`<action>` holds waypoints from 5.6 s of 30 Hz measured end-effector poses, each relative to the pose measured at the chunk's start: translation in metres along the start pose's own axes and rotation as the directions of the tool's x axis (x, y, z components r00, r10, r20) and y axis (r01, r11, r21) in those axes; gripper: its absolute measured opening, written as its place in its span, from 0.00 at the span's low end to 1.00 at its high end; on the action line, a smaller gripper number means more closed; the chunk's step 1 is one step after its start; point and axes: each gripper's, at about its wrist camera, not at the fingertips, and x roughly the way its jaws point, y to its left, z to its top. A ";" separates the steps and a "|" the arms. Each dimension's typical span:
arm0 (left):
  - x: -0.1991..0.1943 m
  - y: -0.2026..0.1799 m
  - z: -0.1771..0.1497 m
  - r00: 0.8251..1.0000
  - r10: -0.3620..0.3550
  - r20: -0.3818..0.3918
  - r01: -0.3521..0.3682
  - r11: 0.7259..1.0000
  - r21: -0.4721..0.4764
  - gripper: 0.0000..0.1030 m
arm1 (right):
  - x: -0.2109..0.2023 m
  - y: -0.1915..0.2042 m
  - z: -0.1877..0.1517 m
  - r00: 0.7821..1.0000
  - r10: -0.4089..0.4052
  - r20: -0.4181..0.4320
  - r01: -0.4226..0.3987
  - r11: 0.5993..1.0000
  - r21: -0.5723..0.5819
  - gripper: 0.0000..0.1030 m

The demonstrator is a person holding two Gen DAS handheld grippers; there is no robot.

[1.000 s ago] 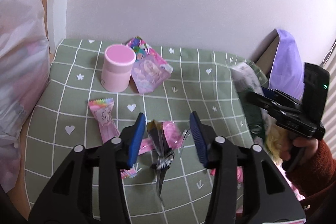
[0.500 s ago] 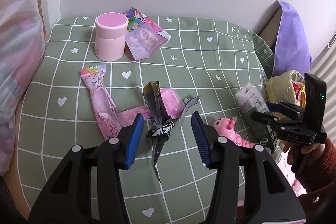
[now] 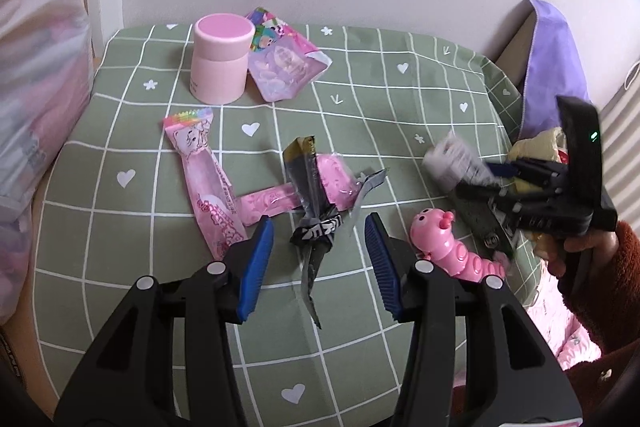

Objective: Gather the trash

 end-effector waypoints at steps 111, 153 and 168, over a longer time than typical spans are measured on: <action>0.126 -0.362 0.091 0.766 -0.551 -0.331 0.642 0.686 0.342 0.48 | -0.234 -0.198 -0.162 0.820 -0.471 0.326 0.213 0.779 0.590 0.51; -0.027 0.059 0.057 0.953 0.249 0.173 -0.222 0.961 -0.166 0.59 | -0.001 0.019 0.101 0.948 0.182 0.259 -0.160 0.982 -0.104 0.47; -0.021 0.094 0.040 0.970 0.210 0.124 -0.184 0.963 -0.197 0.59 | 0.113 0.066 0.147 0.958 0.284 0.042 -0.278 0.954 -0.112 0.04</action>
